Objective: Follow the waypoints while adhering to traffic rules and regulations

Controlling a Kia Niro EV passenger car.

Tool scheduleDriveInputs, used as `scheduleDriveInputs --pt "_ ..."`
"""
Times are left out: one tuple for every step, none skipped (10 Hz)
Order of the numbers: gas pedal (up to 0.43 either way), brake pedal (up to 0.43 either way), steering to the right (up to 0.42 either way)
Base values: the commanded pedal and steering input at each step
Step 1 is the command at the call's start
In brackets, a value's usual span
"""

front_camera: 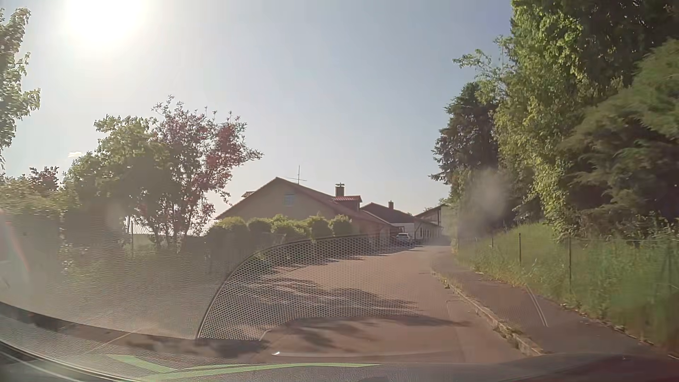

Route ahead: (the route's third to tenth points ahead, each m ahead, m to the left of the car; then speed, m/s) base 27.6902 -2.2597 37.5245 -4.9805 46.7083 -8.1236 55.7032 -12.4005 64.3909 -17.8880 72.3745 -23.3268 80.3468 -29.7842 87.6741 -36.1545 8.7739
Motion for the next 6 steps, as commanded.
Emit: scheduleDriveInputs --pt "0.13 0.0 0.04" --pt "0.13 0.0 0.039" --pt "0.13 0.0 0.039" --pt "0.13 0.0 0.038" --pt "0.13 0.0 0.038" --pt "0.13 0.0 0.038"
